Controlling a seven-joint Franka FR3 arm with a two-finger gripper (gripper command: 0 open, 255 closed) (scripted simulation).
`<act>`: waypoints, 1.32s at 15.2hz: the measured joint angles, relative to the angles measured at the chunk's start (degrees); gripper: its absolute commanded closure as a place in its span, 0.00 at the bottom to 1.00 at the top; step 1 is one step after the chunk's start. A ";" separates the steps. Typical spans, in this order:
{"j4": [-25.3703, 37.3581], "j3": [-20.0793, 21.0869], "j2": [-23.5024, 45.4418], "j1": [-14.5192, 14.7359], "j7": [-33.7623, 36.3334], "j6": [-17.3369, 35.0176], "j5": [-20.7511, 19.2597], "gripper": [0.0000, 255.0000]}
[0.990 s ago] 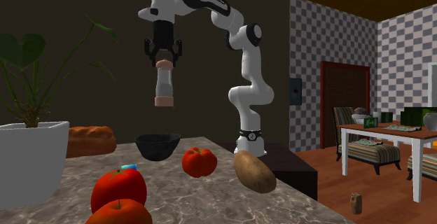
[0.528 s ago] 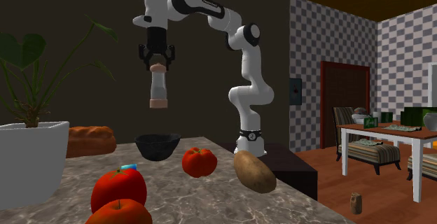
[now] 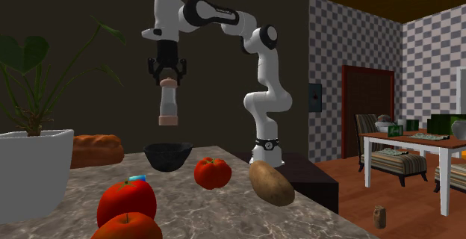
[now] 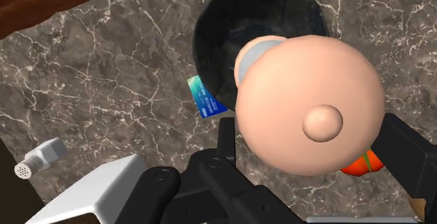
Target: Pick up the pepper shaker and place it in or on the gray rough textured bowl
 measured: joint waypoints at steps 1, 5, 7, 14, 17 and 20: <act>-0.60 -0.03 0.18 0.01 0.07 0.75 0.07 1.00; -3.82 -0.20 0.17 -0.11 0.30 3.96 -0.06 1.00; -5.35 -0.27 0.18 -0.15 0.42 5.48 -0.12 1.00; -9.76 -0.67 1.00 -0.31 0.49 10.63 0.04 1.00; -10.74 -0.80 1.31 -0.37 0.44 11.90 0.12 1.00; -10.82 -0.82 1.41 -0.37 0.41 12.08 0.16 1.00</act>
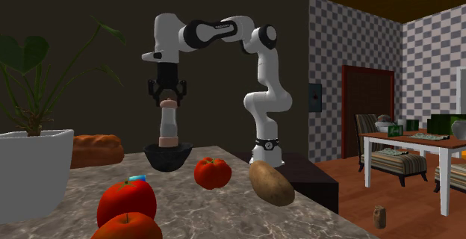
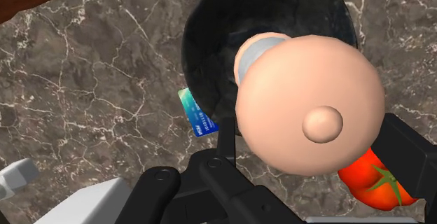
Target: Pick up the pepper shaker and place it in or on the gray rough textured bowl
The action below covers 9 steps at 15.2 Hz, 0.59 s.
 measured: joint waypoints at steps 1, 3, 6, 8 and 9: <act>-0.01 0.00 0.00 0.00 0.00 0.01 0.00 1.00; -0.01 0.00 0.01 0.00 0.00 0.02 0.00 0.00; -0.01 0.00 0.00 0.00 0.00 0.03 0.00 0.00; -0.01 0.00 0.00 0.00 0.00 0.03 0.00 0.00; -0.01 0.00 0.00 0.00 0.00 0.03 0.00 0.00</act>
